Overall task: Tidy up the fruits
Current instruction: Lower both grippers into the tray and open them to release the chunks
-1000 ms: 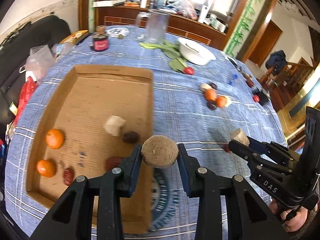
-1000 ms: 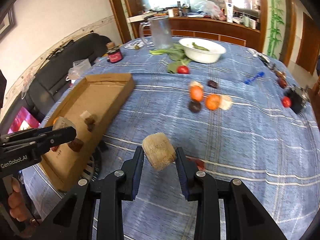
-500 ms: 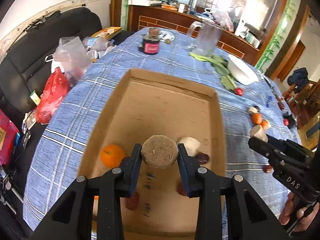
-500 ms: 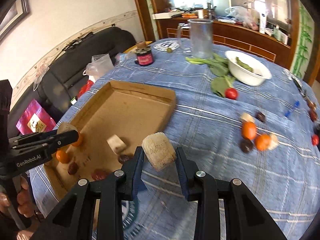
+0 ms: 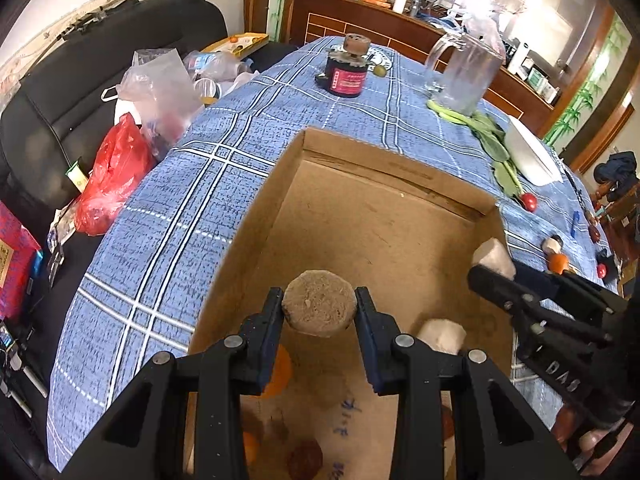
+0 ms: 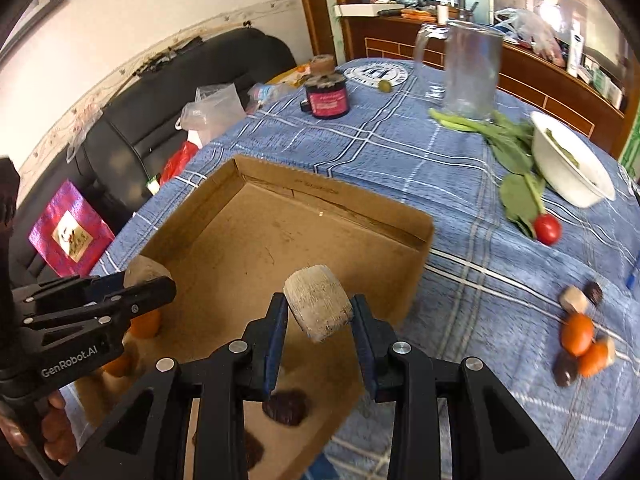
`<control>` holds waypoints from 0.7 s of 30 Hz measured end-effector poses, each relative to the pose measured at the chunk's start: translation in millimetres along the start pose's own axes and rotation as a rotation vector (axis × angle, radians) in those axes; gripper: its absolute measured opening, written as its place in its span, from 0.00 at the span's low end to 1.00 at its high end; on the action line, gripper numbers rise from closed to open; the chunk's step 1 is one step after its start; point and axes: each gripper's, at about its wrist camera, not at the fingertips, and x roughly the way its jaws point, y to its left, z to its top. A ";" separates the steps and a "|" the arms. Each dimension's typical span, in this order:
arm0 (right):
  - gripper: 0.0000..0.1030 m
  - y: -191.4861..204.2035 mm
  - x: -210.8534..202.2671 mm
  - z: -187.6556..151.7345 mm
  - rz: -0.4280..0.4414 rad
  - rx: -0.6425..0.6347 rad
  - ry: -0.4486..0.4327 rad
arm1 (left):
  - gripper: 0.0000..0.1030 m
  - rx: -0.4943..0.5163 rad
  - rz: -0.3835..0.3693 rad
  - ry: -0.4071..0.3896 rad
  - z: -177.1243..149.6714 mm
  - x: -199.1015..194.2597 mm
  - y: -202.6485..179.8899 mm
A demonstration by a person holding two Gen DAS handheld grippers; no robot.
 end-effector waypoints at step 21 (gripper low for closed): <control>0.35 6.2 34.7 -0.8 -0.027 -0.081 0.047 | 0.33 0.018 0.051 0.043 8.4 37.3 -1.6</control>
